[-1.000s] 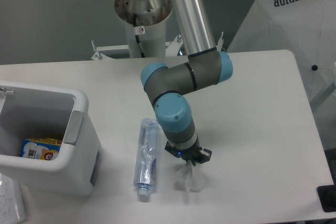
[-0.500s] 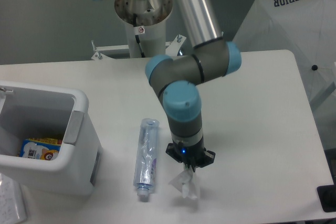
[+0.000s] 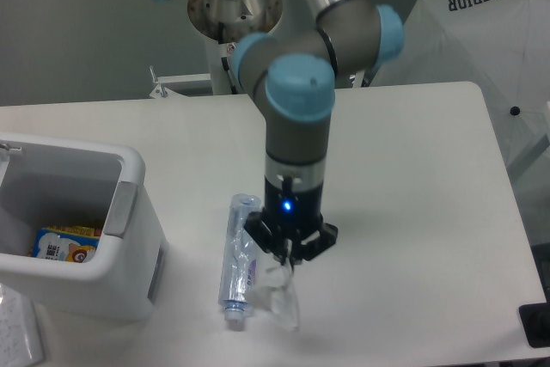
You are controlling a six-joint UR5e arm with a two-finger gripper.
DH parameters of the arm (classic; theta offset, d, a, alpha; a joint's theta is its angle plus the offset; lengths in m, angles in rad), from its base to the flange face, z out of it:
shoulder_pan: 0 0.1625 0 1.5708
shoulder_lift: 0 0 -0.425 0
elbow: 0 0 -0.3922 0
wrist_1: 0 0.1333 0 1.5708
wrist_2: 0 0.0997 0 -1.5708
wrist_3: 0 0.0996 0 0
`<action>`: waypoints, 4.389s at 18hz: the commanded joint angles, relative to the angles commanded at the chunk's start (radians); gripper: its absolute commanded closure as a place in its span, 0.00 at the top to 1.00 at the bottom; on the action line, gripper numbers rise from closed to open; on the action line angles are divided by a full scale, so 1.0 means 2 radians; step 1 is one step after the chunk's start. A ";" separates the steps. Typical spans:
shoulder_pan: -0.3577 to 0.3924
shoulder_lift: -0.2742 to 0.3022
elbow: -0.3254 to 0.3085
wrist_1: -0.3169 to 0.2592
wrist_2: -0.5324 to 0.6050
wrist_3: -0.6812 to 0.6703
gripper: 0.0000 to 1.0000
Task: Place the trash in the trash can
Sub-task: 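Carry the plastic bag over the white trash bin, then move the gripper over the clear water bottle and lower it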
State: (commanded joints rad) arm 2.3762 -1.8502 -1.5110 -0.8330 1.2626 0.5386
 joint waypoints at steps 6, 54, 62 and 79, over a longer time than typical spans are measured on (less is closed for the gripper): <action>-0.025 0.046 0.003 0.000 -0.059 -0.044 0.00; -0.015 -0.172 0.113 -0.104 0.068 -0.113 1.00; -0.046 -0.251 0.228 -0.271 0.102 -0.113 1.00; -0.083 -0.304 0.265 -0.313 0.148 -0.120 0.89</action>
State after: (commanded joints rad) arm 2.2105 -2.4574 -0.9802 -1.4588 1.5584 0.2976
